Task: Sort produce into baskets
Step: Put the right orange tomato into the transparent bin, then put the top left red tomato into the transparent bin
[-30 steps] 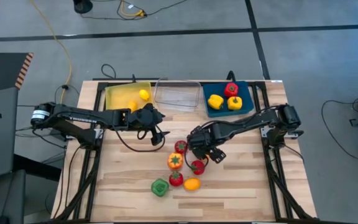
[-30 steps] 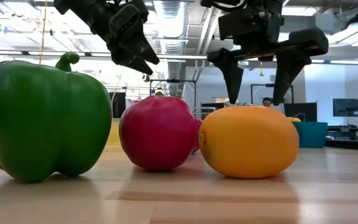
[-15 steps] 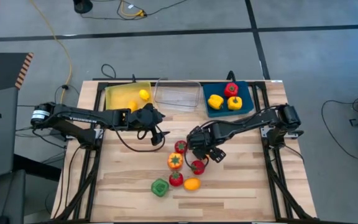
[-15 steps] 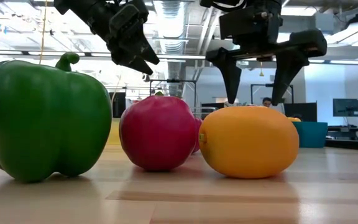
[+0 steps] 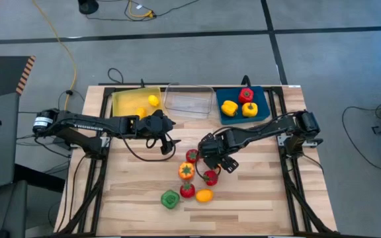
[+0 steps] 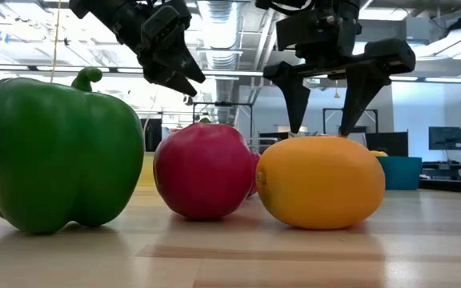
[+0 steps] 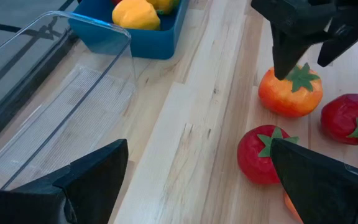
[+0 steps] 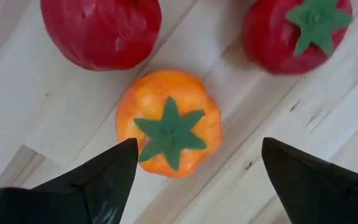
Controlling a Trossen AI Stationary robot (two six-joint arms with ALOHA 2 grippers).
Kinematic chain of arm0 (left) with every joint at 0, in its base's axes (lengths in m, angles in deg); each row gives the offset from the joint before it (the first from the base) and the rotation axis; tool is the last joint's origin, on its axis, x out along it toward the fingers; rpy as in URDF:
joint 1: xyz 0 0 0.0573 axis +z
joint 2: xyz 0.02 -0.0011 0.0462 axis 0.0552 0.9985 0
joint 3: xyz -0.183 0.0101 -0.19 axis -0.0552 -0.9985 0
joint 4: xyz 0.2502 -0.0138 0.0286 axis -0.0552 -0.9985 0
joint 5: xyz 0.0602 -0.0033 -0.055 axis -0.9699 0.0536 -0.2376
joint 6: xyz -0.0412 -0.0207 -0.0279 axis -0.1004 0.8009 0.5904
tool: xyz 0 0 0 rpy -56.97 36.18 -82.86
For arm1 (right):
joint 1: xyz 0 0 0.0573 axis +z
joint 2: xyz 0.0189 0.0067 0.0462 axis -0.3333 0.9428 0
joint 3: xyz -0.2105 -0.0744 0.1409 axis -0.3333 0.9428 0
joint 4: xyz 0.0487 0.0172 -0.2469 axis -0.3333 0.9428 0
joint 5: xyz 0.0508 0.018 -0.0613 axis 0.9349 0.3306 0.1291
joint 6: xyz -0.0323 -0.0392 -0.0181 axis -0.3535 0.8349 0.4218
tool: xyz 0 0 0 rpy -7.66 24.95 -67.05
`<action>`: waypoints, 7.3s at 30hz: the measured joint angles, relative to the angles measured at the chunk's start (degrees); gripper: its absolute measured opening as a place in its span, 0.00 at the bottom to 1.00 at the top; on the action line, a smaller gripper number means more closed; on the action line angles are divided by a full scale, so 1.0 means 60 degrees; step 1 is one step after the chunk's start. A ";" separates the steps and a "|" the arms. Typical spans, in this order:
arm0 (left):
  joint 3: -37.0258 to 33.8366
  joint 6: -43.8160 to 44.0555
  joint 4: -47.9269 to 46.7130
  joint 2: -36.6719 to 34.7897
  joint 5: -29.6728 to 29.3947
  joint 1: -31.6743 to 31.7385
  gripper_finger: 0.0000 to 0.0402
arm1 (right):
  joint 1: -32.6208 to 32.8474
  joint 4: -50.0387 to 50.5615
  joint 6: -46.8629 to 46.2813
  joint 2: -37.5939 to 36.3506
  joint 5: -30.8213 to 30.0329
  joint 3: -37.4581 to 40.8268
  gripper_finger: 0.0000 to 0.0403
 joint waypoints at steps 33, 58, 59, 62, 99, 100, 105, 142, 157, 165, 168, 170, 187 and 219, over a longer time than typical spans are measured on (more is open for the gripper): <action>0.0000 0.0066 -0.0002 0.0000 0.0000 0.0004 0.95 | -0.0095 -0.0562 -0.0579 0.0004 0.0058 0.0783 0.91; 0.0000 0.0069 0.0003 0.0000 0.0000 0.0004 0.95 | -0.0127 -0.1504 -0.1412 -0.0033 0.0463 0.1566 0.82; 0.0000 0.0066 0.0005 0.0000 0.0000 0.0004 0.95 | -0.0127 -0.1504 -0.1414 -0.0029 0.0467 0.1566 0.81; 0.0000 0.0069 0.0005 0.0000 0.0000 0.0003 0.95 | -0.0127 -0.1497 -0.1417 -0.0025 0.0488 0.1570 0.80; 0.0004 -0.0299 0.0002 0.0000 -0.0277 0.0007 0.95 | -0.2574 -0.1367 -0.1346 -0.0004 -0.0616 -0.0643 0.80; 0.0004 -0.0391 0.0002 0.0000 -0.0287 0.0007 0.95 | -0.2714 -0.1366 -0.1330 -0.0004 -0.0619 -0.0760 0.80; 0.0004 -0.0515 0.0002 0.0000 -0.0299 0.0007 0.95 | -0.3445 -0.1367 -0.1330 -0.0011 -0.0619 -0.1352 0.80; 0.0004 -0.0433 0.0067 -0.0002 -0.0219 0.0004 0.95 | -0.6564 -0.2497 -0.1075 0.2189 -0.0530 -0.2182 0.81; 0.0004 -0.0437 0.0067 -0.0004 -0.0222 0.0004 0.95 | -0.6546 -0.2517 -0.1066 0.2142 -0.0538 -0.2182 0.84; 0.0004 -0.0437 0.0067 -0.0004 -0.0219 0.0004 0.95 | -0.6539 -0.2513 -0.0683 0.2142 -0.0525 -0.2182 0.84; 0.0004 -0.0437 0.0067 -0.0004 -0.0219 0.0004 0.95 | -0.6543 -0.2513 -0.0681 0.2138 -0.0527 -0.2182 0.84; 0.0004 -0.0437 0.0067 -0.0004 -0.0221 0.0004 0.95 | -0.6543 -0.2513 -0.0674 0.2138 -0.0525 -0.2182 0.84; 0.0004 -0.0437 0.0063 -0.0004 -0.0220 0.0004 0.95 | -0.6543 -0.2513 -0.0583 0.2135 -0.0532 -0.2182 0.89; 0.0004 0.0705 0.1604 0.0022 -0.0051 -0.0809 0.95 | -0.5864 0.1353 -0.0960 0.1473 -0.1297 -0.6572 0.95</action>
